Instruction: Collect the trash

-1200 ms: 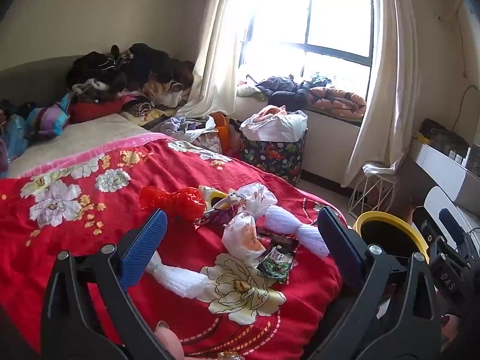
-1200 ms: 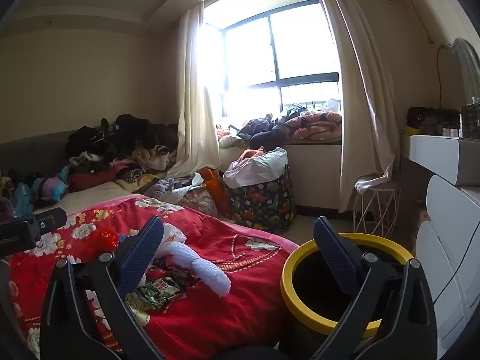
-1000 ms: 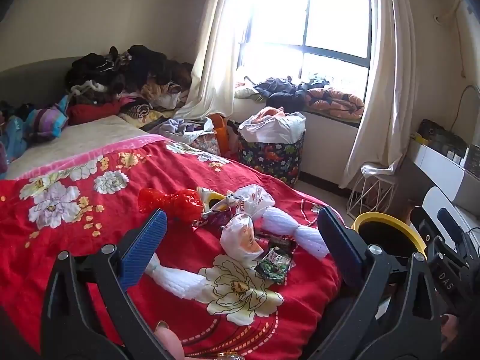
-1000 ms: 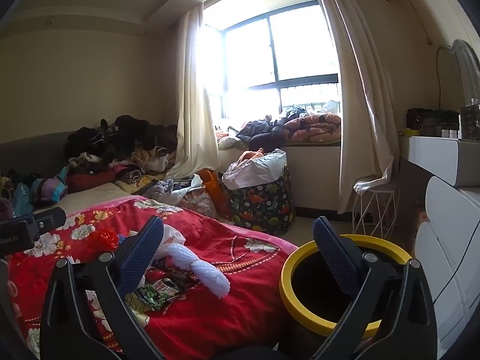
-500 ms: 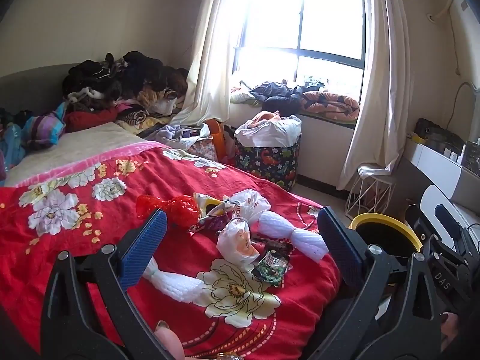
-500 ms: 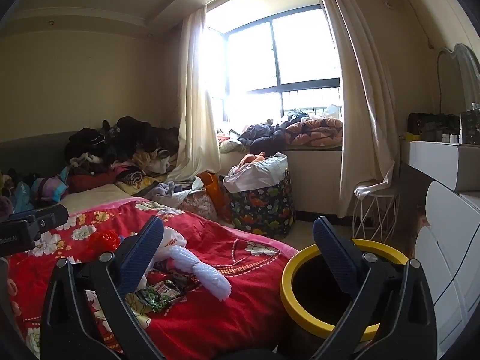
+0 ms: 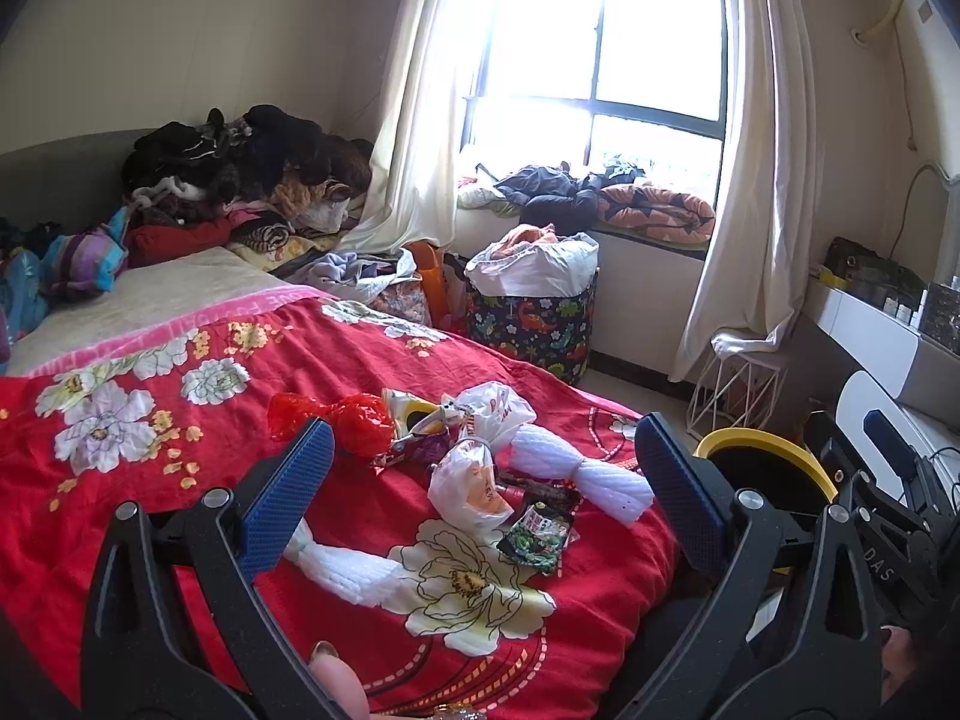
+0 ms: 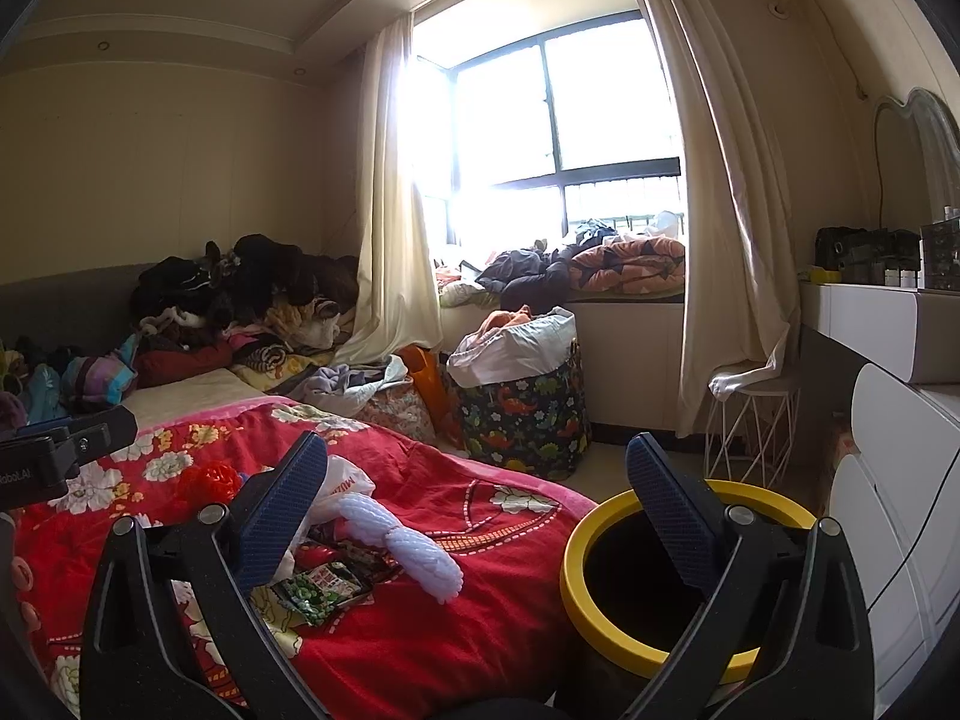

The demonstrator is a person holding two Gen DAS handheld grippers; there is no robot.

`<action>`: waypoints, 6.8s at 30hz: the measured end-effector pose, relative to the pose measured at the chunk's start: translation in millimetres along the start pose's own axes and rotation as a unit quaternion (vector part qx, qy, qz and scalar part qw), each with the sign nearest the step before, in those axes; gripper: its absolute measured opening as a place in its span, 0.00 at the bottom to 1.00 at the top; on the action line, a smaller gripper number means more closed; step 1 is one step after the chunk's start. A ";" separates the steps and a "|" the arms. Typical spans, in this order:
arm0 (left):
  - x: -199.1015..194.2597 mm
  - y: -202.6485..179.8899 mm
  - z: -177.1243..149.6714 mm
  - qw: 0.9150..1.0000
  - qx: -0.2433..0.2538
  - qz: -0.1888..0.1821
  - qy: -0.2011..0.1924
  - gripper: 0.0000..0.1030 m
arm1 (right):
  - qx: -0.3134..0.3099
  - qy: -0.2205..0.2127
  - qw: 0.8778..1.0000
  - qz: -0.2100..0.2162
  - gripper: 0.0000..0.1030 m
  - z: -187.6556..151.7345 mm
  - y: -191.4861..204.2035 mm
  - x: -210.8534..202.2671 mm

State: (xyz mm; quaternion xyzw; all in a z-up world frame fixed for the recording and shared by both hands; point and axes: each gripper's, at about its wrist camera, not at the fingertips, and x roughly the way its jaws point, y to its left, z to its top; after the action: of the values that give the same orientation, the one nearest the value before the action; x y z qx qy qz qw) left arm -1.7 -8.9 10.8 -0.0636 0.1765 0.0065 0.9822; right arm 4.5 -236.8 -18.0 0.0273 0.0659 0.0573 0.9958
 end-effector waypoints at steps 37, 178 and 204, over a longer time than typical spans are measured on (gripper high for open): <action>0.0 13.9 5.2 1.000 -0.013 0.025 -0.001 0.90 | -0.014 0.008 0.999 0.032 0.94 0.5 10.4 9.6; 183.5 -218.9 -31.7 0.938 0.064 -0.252 0.228 0.15 | 0.198 0.245 0.940 -0.128 0.15 -51.1 -220.4 83.2; 173.9 -144.1 -15.7 0.969 0.032 -0.157 0.187 0.89 | 0.163 0.206 0.962 -0.074 0.67 -25.4 -164.8 85.8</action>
State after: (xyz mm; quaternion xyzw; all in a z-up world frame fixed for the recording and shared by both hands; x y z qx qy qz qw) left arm 161.0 -155.5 -46.5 -0.0596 0.3449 -0.1658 0.9220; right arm 103.8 -389.0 -64.3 0.1721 0.2795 -0.0234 0.9443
